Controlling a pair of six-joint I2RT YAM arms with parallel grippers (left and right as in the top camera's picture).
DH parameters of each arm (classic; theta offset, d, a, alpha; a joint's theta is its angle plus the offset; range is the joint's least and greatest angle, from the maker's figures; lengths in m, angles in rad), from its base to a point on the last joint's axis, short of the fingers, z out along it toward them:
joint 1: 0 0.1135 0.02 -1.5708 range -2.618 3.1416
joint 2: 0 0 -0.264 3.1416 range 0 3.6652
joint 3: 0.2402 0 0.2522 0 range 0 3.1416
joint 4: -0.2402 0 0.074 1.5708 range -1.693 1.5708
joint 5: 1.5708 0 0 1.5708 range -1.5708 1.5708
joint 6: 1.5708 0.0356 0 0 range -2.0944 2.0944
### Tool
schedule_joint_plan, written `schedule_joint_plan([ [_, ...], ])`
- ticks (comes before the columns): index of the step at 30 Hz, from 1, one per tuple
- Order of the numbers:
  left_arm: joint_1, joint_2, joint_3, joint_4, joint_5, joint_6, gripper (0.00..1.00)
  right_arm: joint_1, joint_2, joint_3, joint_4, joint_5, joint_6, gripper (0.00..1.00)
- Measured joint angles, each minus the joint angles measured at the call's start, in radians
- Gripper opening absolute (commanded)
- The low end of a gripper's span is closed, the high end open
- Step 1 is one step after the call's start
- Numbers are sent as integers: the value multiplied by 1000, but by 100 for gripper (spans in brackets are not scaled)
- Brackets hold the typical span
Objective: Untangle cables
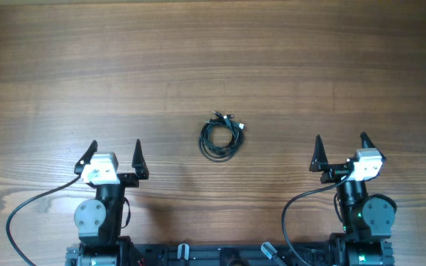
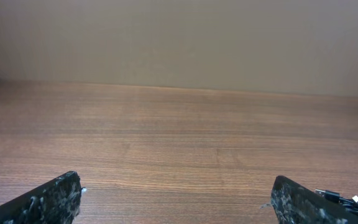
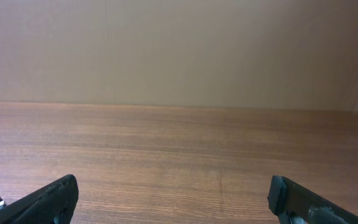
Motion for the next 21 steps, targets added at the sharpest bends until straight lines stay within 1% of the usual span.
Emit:
schedule_joint_plan([
  [18,0,0,0,0,0,0,100,0,0,0,1,0,0,100],
  [20,0,0,0,2,8,-2,100,0,1,0,54,-14,36,100],
  [21,0,1,0,12,65,-28,100,0,1,0,104,-66,113,100],
])
